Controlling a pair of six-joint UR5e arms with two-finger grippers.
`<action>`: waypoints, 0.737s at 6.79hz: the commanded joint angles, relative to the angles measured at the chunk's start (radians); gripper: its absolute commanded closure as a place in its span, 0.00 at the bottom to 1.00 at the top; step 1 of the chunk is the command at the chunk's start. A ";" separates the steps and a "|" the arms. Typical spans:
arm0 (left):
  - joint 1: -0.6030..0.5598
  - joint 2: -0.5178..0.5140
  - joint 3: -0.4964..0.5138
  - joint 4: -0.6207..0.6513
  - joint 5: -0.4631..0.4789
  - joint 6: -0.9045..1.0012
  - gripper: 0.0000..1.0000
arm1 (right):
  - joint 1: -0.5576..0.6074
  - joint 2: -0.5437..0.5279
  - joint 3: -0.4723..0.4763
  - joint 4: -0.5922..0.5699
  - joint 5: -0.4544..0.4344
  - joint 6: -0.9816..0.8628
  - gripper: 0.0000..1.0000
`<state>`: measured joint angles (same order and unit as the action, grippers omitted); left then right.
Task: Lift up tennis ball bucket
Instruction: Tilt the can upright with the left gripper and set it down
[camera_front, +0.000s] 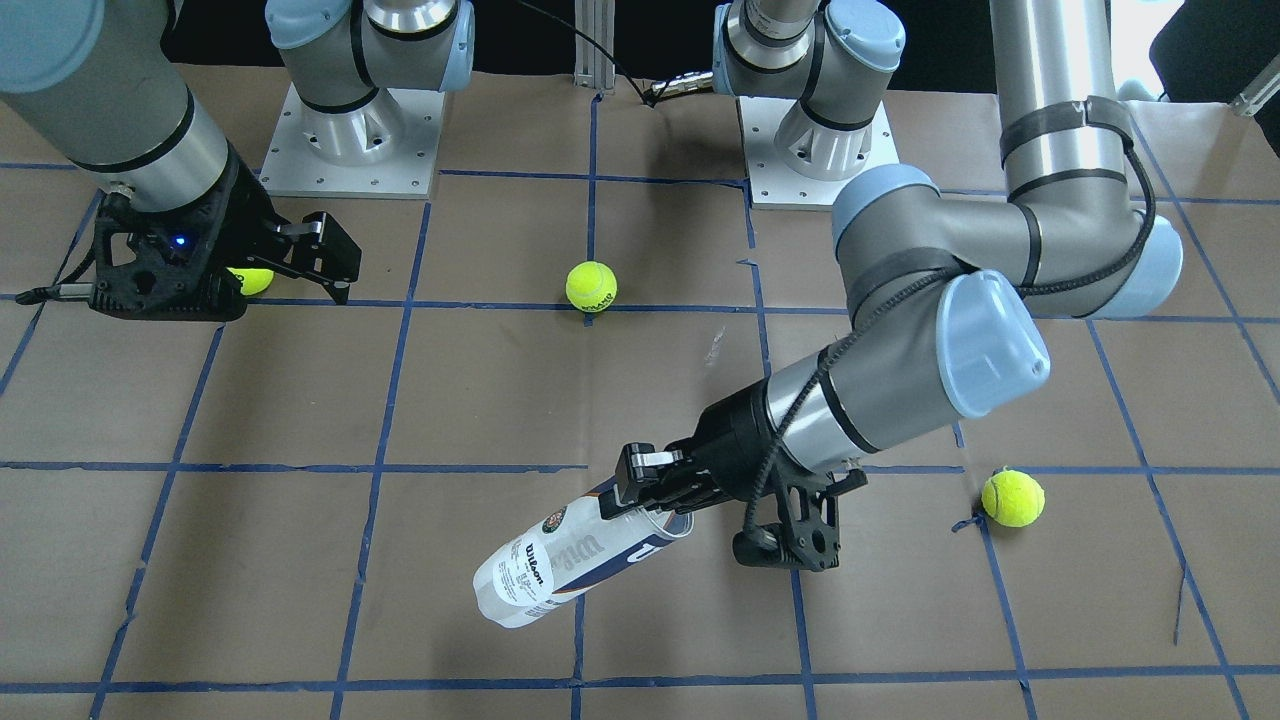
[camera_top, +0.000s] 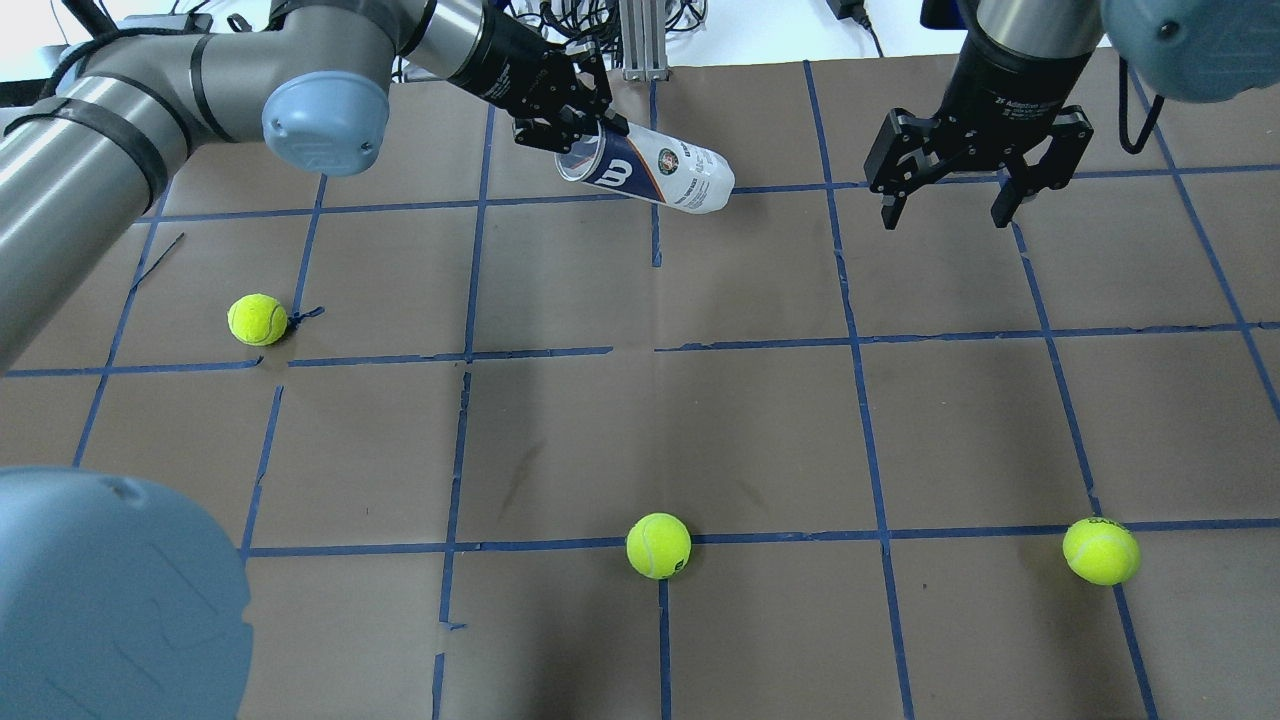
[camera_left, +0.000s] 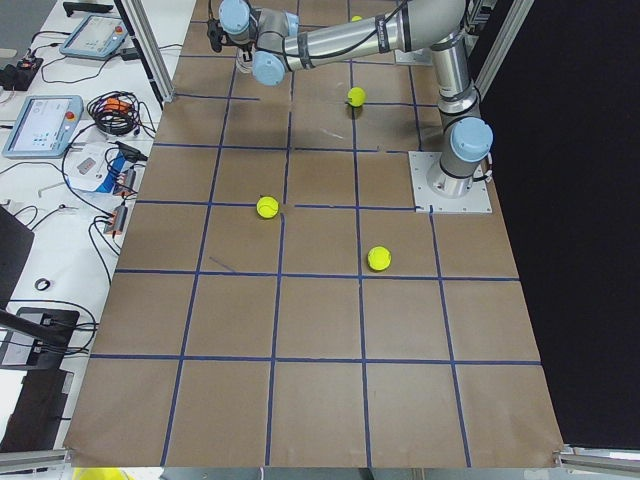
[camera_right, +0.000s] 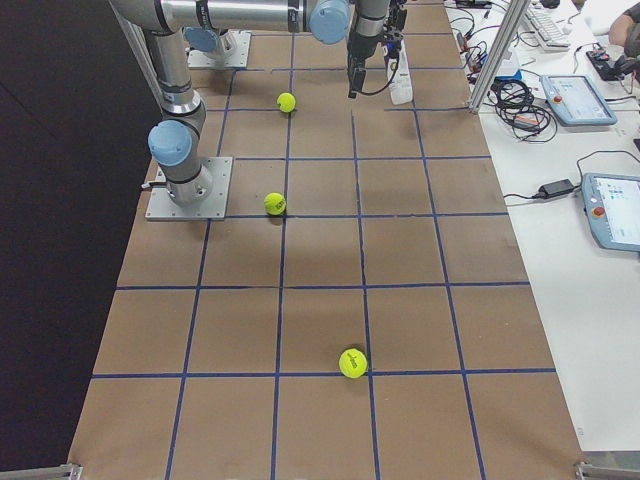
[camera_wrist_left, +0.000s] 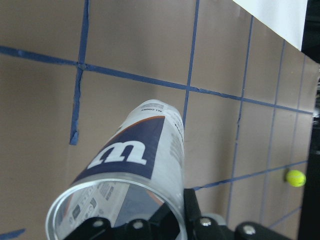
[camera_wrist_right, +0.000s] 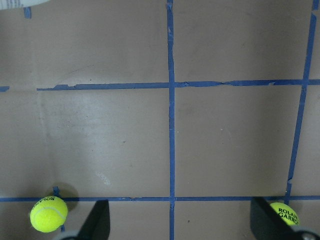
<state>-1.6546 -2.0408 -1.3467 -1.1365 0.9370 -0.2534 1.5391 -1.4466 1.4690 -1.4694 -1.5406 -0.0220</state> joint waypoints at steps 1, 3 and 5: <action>-0.108 -0.027 0.159 -0.117 0.379 0.149 1.00 | -0.002 0.000 0.001 0.000 -0.001 -0.003 0.00; -0.152 -0.065 0.185 -0.192 0.682 0.329 1.00 | -0.005 0.000 0.001 -0.002 0.000 -0.009 0.00; -0.181 -0.087 0.187 -0.261 0.695 0.402 1.00 | -0.005 0.000 -0.001 -0.002 0.000 -0.010 0.00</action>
<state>-1.8187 -2.1125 -1.1627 -1.3591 1.6058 0.1101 1.5350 -1.4466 1.4686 -1.4710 -1.5402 -0.0307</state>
